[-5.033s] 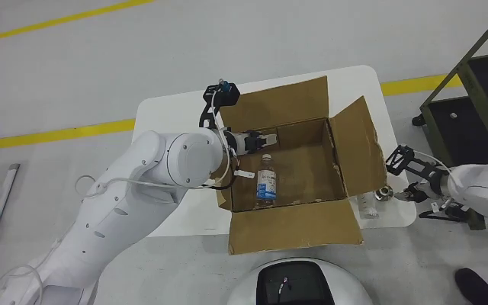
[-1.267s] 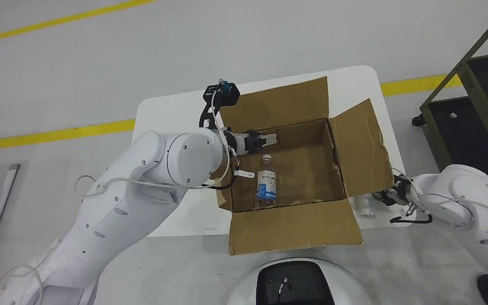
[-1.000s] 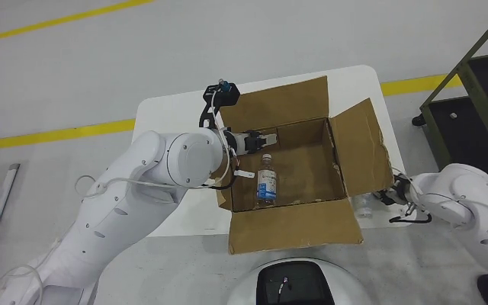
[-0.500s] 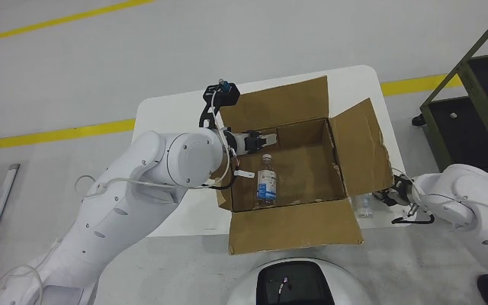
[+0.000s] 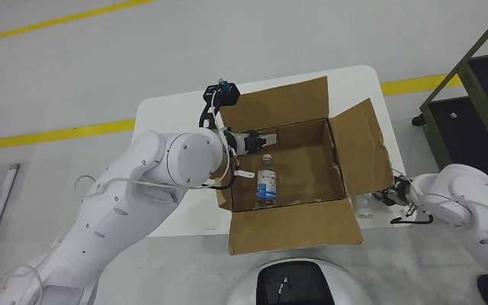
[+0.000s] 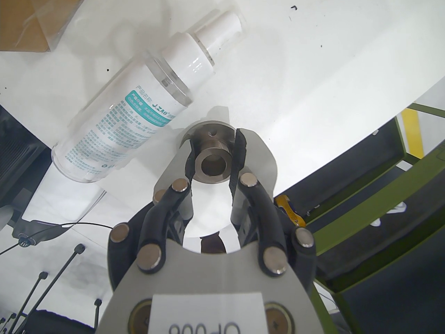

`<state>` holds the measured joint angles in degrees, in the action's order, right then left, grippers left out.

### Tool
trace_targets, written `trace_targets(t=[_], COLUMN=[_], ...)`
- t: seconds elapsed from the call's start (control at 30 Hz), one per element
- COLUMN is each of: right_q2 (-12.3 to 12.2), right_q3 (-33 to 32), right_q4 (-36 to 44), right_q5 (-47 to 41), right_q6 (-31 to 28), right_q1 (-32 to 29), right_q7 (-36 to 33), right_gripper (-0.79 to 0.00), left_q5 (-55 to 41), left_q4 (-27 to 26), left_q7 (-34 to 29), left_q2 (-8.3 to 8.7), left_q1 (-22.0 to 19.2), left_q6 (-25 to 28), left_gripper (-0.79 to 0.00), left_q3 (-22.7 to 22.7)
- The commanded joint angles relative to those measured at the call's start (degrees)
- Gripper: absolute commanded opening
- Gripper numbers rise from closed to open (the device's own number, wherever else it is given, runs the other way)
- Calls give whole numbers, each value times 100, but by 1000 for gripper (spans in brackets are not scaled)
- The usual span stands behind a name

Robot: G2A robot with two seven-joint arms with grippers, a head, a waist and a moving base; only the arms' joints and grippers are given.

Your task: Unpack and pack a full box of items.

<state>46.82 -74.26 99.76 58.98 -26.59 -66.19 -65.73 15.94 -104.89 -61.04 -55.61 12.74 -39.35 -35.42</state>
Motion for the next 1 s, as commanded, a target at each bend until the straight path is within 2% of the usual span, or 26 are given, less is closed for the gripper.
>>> trace_targets(t=[0.0, 0.27, 0.43, 0.53, 0.63, 0.73, 0.83, 0.97], right_q2=[-7, -86, -158, -179, -180, -179, -170, -161], right_q3=[-64, -798, -1898, -2748, -3494, -3954, -4135, -4017], right_q4=[24, 253, 323, 281, 255, 342, 422, 480], right_q5=[-55, -632, -1627, -2560, -3632, -4507, -5350, -6308], right_q6=[36, 237, 599, 783, 732, 453, 160, -136], right_q1=[-10, -154, -442, -656, -880, -1012, -1044, -984], right_q7=[-9, -58, 124, 432, 672, 810, 959, 1075], right_gripper=[-785, -785, -785, -785, -785, -785, -785, -785], left_q5=[0, 0, 0, 0, 0, 0, 0, 0], left_q4=[0, 0, 0, 0, 0, 0, 0, 0], left_q7=[0, 0, 0, 0, 0, 0, 0, 0], left_q2=[0, 0, 0, 0, 0, 0, 0, 0], left_q1=[0, 0, 0, 0, 0, 0, 0, 0], left_q6=[0, 0, 0, 0, 0, 0, 0, 0], left_gripper=[0, 0, 0, 0, 0, 0, 0, 0], left_q3=[0, 0, 0, 0, 0, 0, 0, 0])
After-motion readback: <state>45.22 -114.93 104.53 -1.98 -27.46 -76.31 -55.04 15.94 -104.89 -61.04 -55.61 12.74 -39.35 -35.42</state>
